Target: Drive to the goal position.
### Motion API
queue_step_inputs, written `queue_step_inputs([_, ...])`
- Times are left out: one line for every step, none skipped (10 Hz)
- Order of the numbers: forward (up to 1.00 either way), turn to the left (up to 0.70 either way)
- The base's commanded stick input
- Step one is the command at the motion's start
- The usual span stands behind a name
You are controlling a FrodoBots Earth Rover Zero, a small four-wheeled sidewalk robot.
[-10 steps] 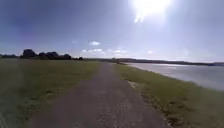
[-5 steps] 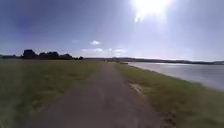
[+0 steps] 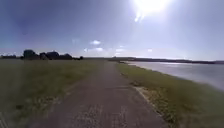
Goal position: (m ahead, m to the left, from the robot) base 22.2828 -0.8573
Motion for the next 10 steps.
queue_step_inputs([0.70, 0.00])
queue_step_inputs([0.70, 0.00])
queue_step_inputs([0.70, 0.00])
queue_step_inputs([0.70, 0.00])
queue_step_inputs([0.70, 0.00])
queue_step_inputs([0.70, 0.00])
queue_step_inputs([0.70, 0.00])
queue_step_inputs([0.70, 0.00])
queue_step_inputs([0.70, 0.00])
queue_step_inputs([0.70, 0.06])
